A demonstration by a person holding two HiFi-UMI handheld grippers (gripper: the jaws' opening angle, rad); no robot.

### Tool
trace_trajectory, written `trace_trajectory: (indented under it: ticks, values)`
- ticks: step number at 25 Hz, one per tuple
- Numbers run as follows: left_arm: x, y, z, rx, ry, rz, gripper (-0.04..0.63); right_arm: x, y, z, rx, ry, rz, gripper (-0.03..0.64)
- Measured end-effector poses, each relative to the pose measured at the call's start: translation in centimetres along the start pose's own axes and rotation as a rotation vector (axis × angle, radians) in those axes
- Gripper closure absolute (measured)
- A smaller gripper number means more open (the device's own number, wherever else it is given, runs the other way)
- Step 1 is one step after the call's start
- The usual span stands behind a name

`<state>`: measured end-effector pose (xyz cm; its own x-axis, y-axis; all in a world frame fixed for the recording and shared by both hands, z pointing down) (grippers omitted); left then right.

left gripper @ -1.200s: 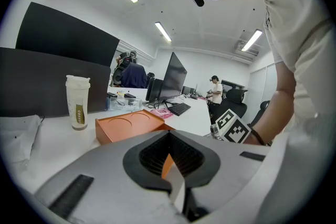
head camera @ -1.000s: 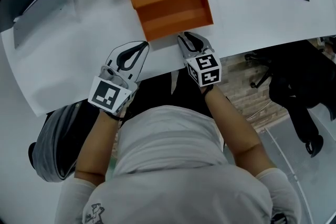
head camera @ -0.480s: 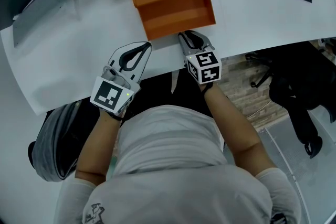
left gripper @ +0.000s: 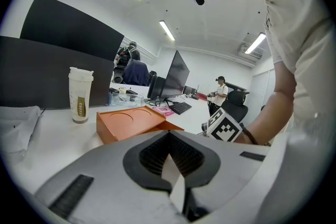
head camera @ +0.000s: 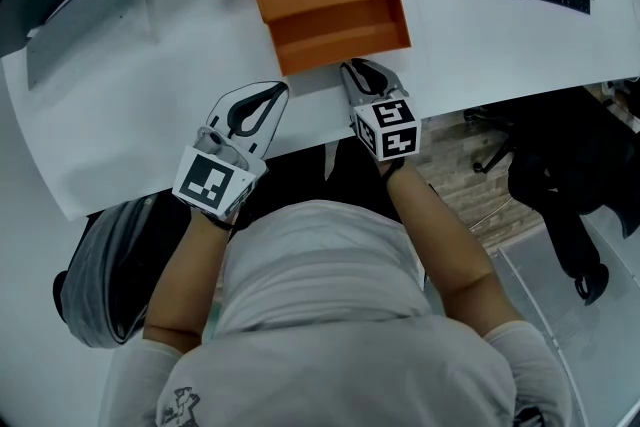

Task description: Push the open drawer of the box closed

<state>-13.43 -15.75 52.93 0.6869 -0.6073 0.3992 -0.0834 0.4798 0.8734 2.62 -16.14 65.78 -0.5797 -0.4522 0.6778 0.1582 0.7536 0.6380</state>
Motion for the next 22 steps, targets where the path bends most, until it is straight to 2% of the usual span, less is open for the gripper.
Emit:
trace_trajectory:
  ticks: [22]
  values:
    - [0.2,-0.4,2.3,-0.023,-0.035,0.000,0.597,3.6,-4.6,-2.0,-0.034,-0.006,0.011,0.546]
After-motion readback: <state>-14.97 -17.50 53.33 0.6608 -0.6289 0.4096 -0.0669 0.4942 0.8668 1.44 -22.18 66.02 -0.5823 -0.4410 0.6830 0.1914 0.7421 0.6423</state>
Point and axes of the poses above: the fingertips, and each gripper's own axes: x forward along the fingers, z to its left, y out of its underside, the point moved 5 cm from there along -x, backward along the fingers, and after that the axes turned 9 degrees about -y, right-handed, at the moved point
